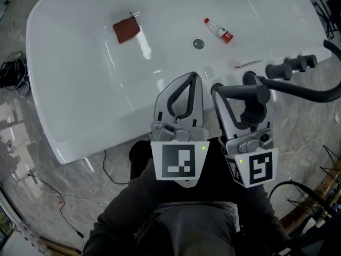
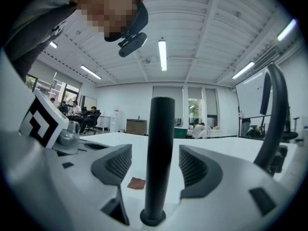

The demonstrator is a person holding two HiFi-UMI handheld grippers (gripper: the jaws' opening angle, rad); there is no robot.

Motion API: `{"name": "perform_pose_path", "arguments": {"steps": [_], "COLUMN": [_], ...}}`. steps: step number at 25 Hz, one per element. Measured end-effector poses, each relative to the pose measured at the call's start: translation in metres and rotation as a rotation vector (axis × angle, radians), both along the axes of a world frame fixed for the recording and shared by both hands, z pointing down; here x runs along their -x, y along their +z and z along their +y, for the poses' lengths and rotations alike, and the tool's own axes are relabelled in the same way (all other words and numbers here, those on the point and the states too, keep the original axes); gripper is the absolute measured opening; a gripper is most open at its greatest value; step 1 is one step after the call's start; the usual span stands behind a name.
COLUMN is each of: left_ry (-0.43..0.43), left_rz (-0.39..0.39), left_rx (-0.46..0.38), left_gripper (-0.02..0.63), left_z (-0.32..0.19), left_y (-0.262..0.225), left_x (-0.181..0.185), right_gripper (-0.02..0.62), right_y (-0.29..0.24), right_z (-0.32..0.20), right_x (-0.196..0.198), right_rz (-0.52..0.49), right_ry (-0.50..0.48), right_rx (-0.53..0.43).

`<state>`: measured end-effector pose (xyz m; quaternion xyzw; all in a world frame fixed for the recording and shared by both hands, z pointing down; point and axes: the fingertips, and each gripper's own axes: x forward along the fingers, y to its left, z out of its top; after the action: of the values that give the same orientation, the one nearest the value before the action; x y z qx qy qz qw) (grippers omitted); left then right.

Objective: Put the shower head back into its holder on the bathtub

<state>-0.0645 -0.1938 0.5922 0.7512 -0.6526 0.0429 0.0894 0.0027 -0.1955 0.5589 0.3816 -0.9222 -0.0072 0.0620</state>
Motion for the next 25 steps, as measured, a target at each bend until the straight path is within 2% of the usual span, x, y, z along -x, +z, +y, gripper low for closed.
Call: {"name": "perform_pose_path", "arguments": {"steps": [5,25], "left_ry": [0.0,0.006], "left_rz": [-0.01,-0.004], "left_rx": [0.002,0.004], "left_gripper": [0.003,0.002], "left_z": [-0.0005,0.001], "left_y": [0.0007,0.0005], "left_x": [0.0012,0.0017], "right_gripper": [0.322,0.322], "right_y": [0.0014,-0.003], "right_z": [0.0003,0.0026], "right_x": [0.0019,0.0064], "right_rz": [0.004,0.012], "right_ry": [-0.013,-0.015], "right_rx": [-0.004,-0.021]}}
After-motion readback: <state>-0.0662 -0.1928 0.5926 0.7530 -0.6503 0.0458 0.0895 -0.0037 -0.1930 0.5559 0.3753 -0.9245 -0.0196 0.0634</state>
